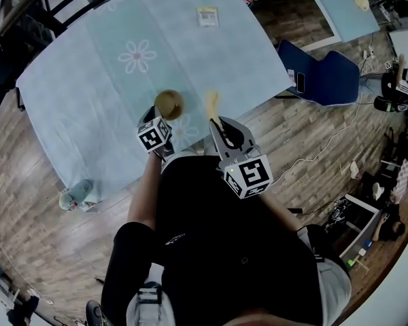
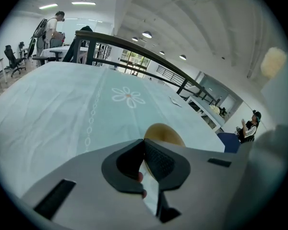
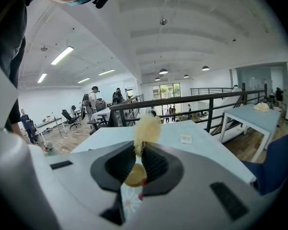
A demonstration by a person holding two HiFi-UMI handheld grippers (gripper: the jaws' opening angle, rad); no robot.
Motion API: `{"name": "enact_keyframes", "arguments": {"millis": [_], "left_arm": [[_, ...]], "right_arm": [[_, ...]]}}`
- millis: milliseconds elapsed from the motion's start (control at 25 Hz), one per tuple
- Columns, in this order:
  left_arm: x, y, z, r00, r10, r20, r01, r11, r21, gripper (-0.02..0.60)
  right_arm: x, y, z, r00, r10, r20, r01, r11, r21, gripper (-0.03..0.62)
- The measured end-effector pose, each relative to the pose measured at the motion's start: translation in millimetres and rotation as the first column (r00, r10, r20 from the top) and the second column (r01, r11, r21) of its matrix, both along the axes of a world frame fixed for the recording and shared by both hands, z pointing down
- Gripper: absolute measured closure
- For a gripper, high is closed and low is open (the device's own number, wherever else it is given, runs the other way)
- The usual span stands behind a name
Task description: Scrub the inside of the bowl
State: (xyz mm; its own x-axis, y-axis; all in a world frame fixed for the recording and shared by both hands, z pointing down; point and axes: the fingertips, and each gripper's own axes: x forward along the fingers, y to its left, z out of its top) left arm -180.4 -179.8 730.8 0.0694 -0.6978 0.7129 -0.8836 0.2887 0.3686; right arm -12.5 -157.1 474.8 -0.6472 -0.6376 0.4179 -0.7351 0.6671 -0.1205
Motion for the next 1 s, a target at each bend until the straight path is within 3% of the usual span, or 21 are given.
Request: {"name": "enact_keyframes", "arguments": {"millis": [200, 360, 680, 1000], "left_arm": [[0, -10, -55, 0.999, -0.032, -0.030, 0.036, 0.992, 0.121, 0.563], [4, -21, -126, 0.997, -0.051, -0.056, 0.064, 0.961, 0.270, 0.563], [9, -29, -244, 0.997, -0.067, -0.026, 0.071, 0.863, 0.500, 0.565], [6, -19, -319, 0.991, -0.129, 0.030, 0.076, 0.740, 0.668, 0.565]], "right_arm": [[-4, 4, -5, 1.000, -0.021, 0.011, 0.021, 1.000, 0.007, 0.551], [-8, 4, -16, 0.997, -0.037, 0.066, 0.038, 0.999, -0.016, 0.553], [-35, 9, -53, 0.966, -0.087, 0.243, 0.112, 0.989, -0.091, 0.553], [-54, 8, -74, 0.875, -0.026, 0.484, 0.165, 0.954, -0.248, 0.553]]}}
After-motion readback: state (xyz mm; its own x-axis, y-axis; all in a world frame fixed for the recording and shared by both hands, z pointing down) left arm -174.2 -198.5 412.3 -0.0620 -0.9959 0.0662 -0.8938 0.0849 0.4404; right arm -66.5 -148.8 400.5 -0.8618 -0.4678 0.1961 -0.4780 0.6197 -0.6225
